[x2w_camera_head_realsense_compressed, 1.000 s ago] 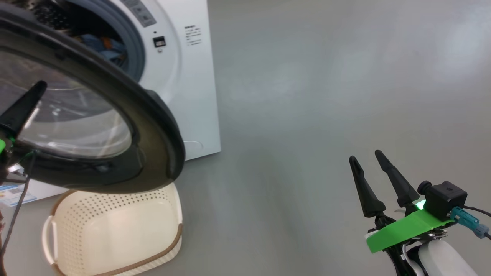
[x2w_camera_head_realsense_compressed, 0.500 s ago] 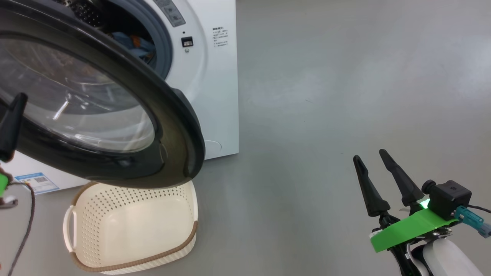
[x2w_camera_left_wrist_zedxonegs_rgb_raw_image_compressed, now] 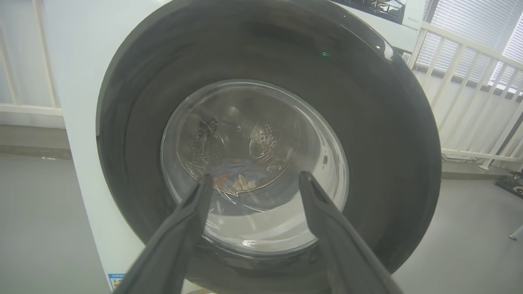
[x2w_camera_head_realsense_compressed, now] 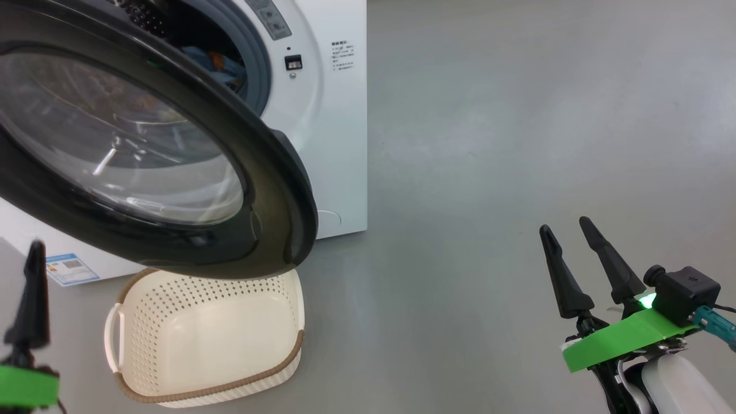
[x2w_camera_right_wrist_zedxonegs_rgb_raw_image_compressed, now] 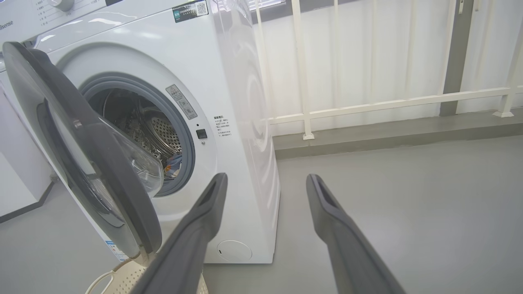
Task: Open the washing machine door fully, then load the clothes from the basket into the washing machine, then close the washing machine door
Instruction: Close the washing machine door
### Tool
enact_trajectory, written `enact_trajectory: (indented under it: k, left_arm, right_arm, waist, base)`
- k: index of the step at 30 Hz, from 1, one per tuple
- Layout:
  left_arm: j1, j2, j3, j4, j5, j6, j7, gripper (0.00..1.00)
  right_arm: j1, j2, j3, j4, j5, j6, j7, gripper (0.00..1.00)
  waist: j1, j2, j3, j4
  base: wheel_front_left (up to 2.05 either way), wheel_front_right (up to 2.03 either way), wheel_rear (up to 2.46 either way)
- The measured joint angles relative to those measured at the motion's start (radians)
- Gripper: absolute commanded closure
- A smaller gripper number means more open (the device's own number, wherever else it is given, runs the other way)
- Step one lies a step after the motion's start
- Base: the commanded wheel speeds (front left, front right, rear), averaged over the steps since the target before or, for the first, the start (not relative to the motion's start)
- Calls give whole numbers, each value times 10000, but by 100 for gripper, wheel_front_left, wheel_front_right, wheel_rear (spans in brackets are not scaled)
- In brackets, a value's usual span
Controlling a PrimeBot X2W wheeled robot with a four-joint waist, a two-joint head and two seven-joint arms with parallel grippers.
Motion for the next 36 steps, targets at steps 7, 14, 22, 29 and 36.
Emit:
enact_trajectory:
  k: [7,14,22,29,36]
  left_arm:
    - [730,-347,-224,648,1014,54,-1413,0]
    - [1127,-989,-180,968,1707,209,-1887,0]
    - [1262,-1628,46,871,2291,174,-1960,0]
    - [1291,-1860,92,871,2685,48,-1960,0]
    - [1293,-1931,171,874,2763,4,-1960,0]
  right_arm:
    - [28,-12,-67,-40,-2,0,-2,0]
    - [216,-8,-138,-50,-2,0,-2,0]
    - [223,-4,-224,-58,-2,0,-2,0]
    - [227,4,-255,-58,-2,0,-2,0]
    - [227,4,-261,-58,-2,0,-2,0]
  waist:
    - [1,0,-5,100]
    - [0,0,-96,122]
    - [0,0,-114,154]
    - [0,0,-41,156]
    - [0,0,-2,157]
  base:
    - [0,0,0]
    - [0,0,0]
    - [0,0,0]
    - [0,0,0]
    - [0,0,0]
